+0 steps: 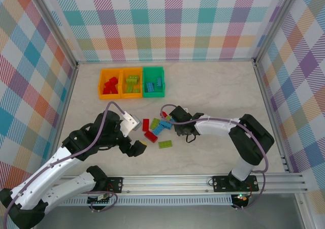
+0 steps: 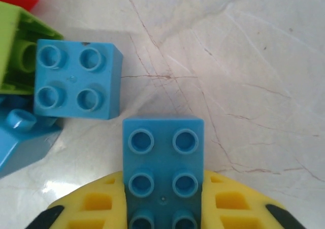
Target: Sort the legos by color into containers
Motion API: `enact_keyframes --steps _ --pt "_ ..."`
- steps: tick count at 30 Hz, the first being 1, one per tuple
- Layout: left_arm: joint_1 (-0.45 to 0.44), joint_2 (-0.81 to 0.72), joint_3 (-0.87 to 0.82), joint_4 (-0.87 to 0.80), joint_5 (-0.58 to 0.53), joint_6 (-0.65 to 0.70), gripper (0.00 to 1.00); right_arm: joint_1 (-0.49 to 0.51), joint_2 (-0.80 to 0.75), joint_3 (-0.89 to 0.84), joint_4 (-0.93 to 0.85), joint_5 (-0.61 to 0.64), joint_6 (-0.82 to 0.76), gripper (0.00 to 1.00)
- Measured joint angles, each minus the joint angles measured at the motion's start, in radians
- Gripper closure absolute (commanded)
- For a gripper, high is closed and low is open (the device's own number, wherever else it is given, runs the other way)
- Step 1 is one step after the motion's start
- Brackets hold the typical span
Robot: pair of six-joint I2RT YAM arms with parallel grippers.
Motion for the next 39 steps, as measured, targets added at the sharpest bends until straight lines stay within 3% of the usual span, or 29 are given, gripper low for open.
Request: enact_keyframes --steps 4,8,17,24,30,39 --pt "0.000 -0.012 -0.006 0.001 -0.011 0.000 0.00 0.000 -0.125 -0.006 0.029 0.000 -0.066 0.80" --pt "0.000 -0.013 -0.014 0.007 -0.114 -0.034 0.00 0.000 -0.172 0.045 0.116 -0.004 -0.167 0.78" --pt "0.000 0.119 0.070 -0.030 -0.390 -0.196 0.00 -0.036 0.224 0.568 0.209 -0.027 -0.306 0.79" --pt "0.000 0.173 0.030 0.078 -0.450 -0.406 0.00 -0.106 0.550 0.940 0.136 -0.056 -0.320 0.76" --pt "0.000 0.174 -0.058 0.162 -0.507 -0.545 0.00 -0.146 0.660 1.064 0.042 -0.068 -0.323 0.52" --pt "0.000 0.175 -0.082 0.208 -0.584 -0.665 0.00 -0.153 0.639 1.068 -0.009 -0.129 -0.323 0.47"
